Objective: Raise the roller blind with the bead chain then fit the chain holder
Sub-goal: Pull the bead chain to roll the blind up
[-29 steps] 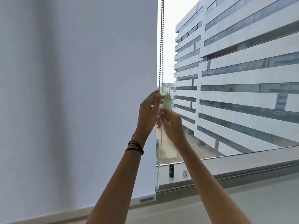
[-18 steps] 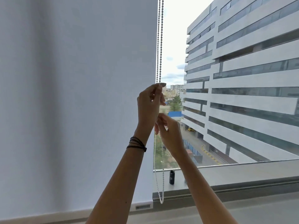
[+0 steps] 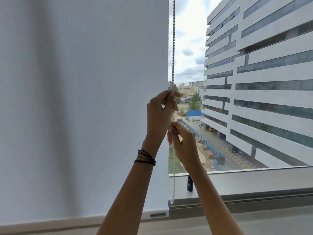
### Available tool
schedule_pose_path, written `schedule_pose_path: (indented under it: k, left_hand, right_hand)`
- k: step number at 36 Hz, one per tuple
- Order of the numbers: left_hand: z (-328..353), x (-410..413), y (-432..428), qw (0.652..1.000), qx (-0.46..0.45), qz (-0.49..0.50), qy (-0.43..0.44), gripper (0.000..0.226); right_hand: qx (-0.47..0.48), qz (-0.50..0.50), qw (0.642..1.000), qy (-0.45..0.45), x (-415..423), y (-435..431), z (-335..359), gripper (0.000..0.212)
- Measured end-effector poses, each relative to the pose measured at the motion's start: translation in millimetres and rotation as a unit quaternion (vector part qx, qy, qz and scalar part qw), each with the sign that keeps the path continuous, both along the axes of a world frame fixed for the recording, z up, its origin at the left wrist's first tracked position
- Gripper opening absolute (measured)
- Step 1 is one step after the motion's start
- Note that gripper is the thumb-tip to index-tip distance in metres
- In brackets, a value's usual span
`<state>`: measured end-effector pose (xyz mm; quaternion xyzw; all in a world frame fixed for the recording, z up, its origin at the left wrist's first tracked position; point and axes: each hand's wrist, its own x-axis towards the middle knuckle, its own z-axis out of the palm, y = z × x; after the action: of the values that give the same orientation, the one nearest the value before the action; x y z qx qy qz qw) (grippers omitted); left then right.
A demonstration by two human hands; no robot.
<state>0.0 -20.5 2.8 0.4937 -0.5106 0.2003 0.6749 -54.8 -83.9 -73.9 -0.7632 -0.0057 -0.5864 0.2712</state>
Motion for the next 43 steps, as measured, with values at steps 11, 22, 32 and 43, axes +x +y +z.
schedule_pose_path:
  k: [11,22,32,43]
  left_hand:
    - [-7.0,-0.9,2.5,1.000,-0.001,-0.025,0.004,0.024]
    - [-25.9,2.7,8.0,0.999,0.040,-0.021,0.010,0.024]
    - [-49.4,-0.7,12.1,0.997,0.055,-0.033,0.035,0.024]
    - [-72.4,-3.6,15.7,0.995,0.065,-0.053,0.055,0.024]
  right_hand:
    - [-0.018,-0.032,0.999,-0.022,-1.2,0.8,-5.9,0.018]
    - [-0.024,-0.074,0.997,0.009,1.5,2.4,-24.8,0.018]
    - [-0.016,-0.074,0.997,0.024,-2.9,7.4,-49.7,0.015]
    - [0.007,-0.073,0.996,0.055,-9.9,12.9,-69.4,0.019]
